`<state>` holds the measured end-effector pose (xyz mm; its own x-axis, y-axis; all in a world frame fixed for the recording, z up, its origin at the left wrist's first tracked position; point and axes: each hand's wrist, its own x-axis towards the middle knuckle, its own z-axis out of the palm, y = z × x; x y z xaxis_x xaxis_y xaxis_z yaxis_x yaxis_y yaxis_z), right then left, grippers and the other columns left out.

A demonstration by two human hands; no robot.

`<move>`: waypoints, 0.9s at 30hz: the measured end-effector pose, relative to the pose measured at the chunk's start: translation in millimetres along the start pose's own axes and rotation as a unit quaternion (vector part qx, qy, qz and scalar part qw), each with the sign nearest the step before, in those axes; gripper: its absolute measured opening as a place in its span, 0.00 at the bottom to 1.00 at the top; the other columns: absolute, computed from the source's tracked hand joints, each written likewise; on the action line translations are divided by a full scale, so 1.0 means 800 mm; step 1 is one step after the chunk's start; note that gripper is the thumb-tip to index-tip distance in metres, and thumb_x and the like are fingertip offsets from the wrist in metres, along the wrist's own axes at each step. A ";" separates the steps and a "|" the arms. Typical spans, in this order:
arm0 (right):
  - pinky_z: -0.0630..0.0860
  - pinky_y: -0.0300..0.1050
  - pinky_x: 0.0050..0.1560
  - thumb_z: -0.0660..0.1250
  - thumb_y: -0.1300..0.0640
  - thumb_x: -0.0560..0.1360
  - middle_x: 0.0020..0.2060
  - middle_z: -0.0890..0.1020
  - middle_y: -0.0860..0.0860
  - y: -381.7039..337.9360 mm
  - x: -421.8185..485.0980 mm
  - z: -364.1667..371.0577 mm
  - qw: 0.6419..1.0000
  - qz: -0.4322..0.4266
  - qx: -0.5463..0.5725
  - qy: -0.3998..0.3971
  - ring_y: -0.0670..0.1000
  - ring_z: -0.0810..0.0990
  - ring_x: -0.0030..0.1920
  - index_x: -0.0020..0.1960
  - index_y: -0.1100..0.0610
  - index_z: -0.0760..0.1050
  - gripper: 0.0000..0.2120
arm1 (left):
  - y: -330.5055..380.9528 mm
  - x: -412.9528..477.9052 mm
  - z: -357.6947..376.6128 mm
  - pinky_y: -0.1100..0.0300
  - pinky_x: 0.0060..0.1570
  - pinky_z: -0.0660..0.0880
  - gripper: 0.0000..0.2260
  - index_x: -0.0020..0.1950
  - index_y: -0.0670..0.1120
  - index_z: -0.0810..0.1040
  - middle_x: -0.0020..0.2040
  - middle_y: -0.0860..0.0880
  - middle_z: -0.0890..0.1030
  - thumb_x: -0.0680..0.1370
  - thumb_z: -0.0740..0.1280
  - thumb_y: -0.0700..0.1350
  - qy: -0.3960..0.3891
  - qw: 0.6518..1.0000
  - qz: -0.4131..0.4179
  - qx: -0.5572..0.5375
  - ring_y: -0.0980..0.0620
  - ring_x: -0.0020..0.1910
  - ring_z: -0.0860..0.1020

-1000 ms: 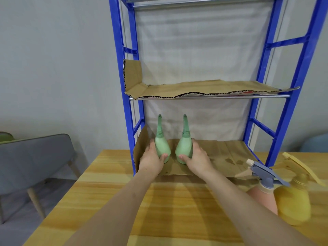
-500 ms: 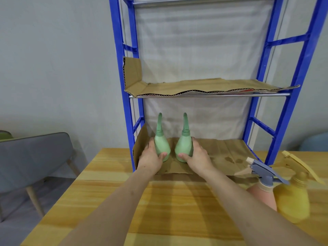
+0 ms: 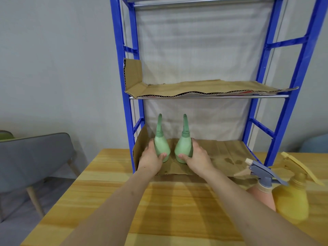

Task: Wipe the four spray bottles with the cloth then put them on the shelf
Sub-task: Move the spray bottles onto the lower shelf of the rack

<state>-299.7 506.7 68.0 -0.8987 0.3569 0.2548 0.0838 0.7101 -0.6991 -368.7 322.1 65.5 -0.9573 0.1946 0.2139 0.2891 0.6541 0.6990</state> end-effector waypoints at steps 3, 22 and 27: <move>0.75 0.55 0.67 0.75 0.44 0.75 0.67 0.77 0.52 0.000 0.002 -0.001 1.000 0.003 -0.008 -0.001 0.56 0.75 0.68 0.78 0.50 0.62 0.38 | 0.002 0.000 0.000 0.44 0.64 0.77 0.35 0.81 0.51 0.57 0.71 0.46 0.75 0.80 0.72 0.50 0.001 1.000 -0.001 -0.005 0.43 0.67 0.77; 0.70 0.54 0.72 0.70 0.50 0.79 0.73 0.69 0.58 -0.027 -0.050 -0.024 0.998 0.004 -0.061 0.010 0.60 0.71 0.72 0.79 0.57 0.60 0.34 | 0.037 -0.043 -0.028 0.48 0.66 0.74 0.36 0.84 0.43 0.48 0.79 0.40 0.64 0.83 0.67 0.44 -0.017 1.000 -0.008 0.016 0.41 0.73 0.72; 0.75 0.53 0.66 0.67 0.52 0.81 0.67 0.76 0.54 -0.035 -0.134 -0.060 0.978 -0.121 -0.164 0.034 0.57 0.74 0.68 0.70 0.57 0.74 0.19 | 0.044 -0.142 -0.037 0.51 0.61 0.74 0.26 0.80 0.44 0.60 0.72 0.42 0.70 0.84 0.64 0.44 -0.012 0.992 0.096 0.084 0.41 0.64 0.76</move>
<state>-184.9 477.7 91.9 -0.8793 0.1857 0.4386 0.0149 0.9312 -0.3643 -249.7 301.1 85.7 -0.8855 0.3434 0.3131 0.4626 0.7156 0.5234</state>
